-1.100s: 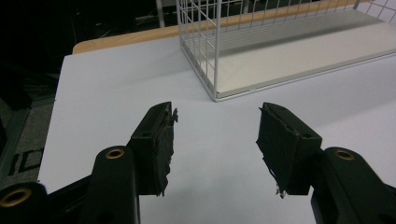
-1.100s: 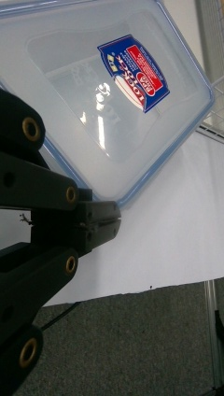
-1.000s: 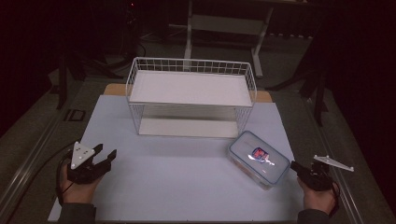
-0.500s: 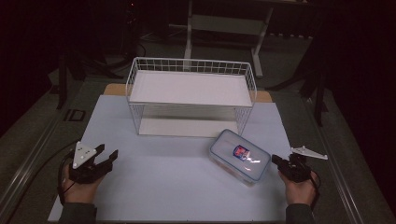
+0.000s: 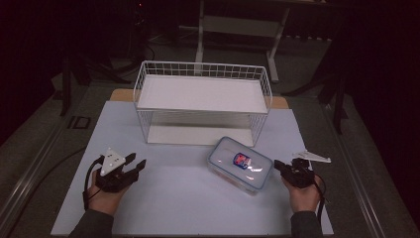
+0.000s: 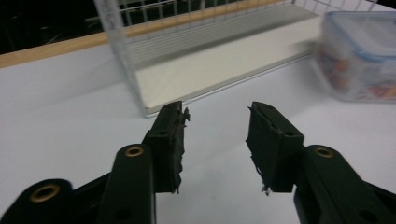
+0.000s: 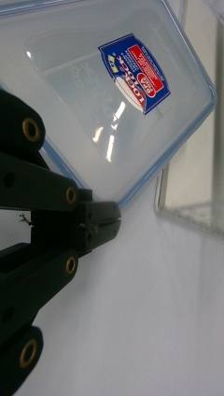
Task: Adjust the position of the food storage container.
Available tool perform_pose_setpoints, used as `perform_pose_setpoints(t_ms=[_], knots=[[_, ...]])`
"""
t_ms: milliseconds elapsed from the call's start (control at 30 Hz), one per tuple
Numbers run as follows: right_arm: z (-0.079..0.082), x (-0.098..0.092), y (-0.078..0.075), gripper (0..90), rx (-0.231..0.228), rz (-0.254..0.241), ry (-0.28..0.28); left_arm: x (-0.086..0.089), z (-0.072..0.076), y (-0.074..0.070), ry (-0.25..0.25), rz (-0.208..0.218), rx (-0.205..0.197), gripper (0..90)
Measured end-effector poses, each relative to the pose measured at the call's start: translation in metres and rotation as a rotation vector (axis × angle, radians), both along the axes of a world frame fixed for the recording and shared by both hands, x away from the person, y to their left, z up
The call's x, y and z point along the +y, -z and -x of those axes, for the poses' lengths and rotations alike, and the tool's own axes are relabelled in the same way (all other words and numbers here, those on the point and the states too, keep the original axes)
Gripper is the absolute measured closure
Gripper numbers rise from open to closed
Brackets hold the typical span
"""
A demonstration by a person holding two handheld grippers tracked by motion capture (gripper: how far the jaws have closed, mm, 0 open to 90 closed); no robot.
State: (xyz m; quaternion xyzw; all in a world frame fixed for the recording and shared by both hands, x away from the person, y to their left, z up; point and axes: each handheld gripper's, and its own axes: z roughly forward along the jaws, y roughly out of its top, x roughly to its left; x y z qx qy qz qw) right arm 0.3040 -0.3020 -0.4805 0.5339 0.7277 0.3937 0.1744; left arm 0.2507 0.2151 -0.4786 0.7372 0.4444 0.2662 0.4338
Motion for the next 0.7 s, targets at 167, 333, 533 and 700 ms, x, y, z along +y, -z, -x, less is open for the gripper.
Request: perform_pose_setpoints(t_ms=[167, 333, 533, 700], knots=[[-0.005, 0.030, 0.001, 89.8, -0.008, 0.009, -0.074, -0.011, -0.007, 0.002, 0.037, 0.013, 0.009, 61.8], [-0.006, 0.059, 0.003, 89.6, 0.000, 0.026, -0.186, -0.022, -0.016, 0.003, 0.052, 0.019, 0.015, 65.4], [0.003, 0.063, -0.004, 87.5, -0.014, 0.036, -0.216, -0.044, -0.039, 0.005, 0.090, 0.025, 0.031, 74.9], [0.016, 0.061, -0.004, 89.2, 0.013, 0.020, -0.246, -0.067, -0.057, 0.008, 0.126, -0.001, 0.032, 87.9]])
